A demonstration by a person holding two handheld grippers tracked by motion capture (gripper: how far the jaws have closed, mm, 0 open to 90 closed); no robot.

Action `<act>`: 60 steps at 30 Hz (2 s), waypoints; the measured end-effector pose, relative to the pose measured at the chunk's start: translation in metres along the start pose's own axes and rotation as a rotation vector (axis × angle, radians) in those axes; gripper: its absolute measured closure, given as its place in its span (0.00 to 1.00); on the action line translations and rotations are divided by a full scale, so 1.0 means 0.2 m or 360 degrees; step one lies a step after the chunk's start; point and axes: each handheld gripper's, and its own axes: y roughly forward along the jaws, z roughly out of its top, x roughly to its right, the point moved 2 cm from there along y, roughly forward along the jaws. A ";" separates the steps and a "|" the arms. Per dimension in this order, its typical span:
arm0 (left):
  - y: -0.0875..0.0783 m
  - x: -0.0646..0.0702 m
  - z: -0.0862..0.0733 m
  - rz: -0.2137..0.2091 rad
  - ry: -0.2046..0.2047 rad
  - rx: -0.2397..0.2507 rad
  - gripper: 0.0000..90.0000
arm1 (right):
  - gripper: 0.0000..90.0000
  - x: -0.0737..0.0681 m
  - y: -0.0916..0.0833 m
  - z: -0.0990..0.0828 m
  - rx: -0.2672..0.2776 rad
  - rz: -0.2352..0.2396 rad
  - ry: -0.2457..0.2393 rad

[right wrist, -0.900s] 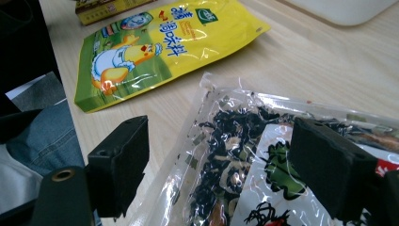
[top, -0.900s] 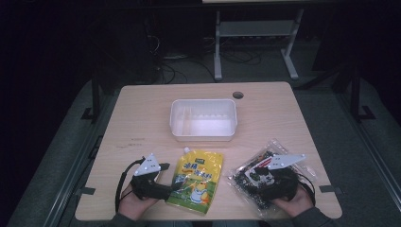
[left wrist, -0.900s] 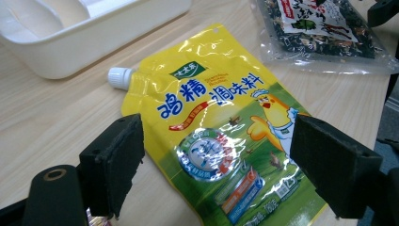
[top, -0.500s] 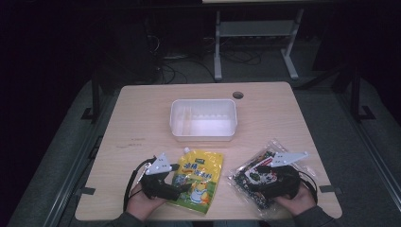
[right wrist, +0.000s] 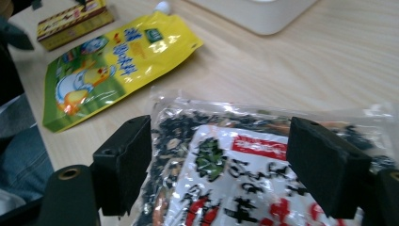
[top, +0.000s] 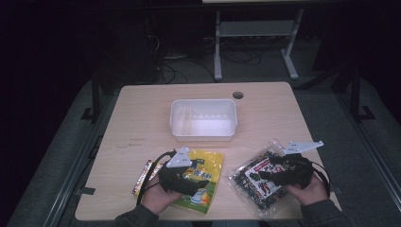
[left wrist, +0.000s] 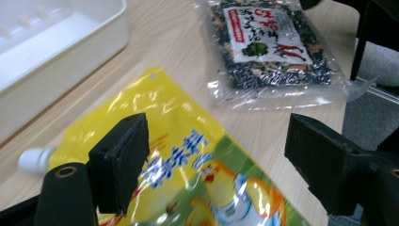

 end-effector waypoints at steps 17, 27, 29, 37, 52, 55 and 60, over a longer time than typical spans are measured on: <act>0.37 0.09 0.20 -0.0106 0.0071 -0.0124 0.38 | 0.39 0.26 -0.20 -0.06 -0.0064 -0.0208 0.0266; 0.54 0.12 0.23 -0.0146 0.0075 -0.0234 0.51 | 0.45 0.36 -0.24 -0.14 -0.0164 -0.0329 0.0358; 0.58 0.13 0.22 -0.0138 0.0093 -0.0282 0.55 | 0.46 0.38 -0.26 -0.17 -0.0186 -0.0362 0.0392; 0.62 0.13 0.20 -0.0119 0.0118 -0.0384 0.54 | 0.48 0.43 -0.31 -0.24 -0.0247 -0.0437 0.0452; 0.64 0.13 0.20 -0.0114 0.0127 -0.0391 0.55 | 0.59 0.50 -0.36 -0.38 -0.0287 -0.0432 0.0594; 0.64 0.14 0.20 -0.0113 0.0128 -0.0386 0.56 | 0.68 0.50 -0.33 -0.38 -0.0298 -0.0370 0.0615; 0.64 0.14 0.20 -0.0115 0.0137 -0.0379 0.55 | 0.80 0.49 -0.32 -0.35 -0.0295 -0.0380 0.0594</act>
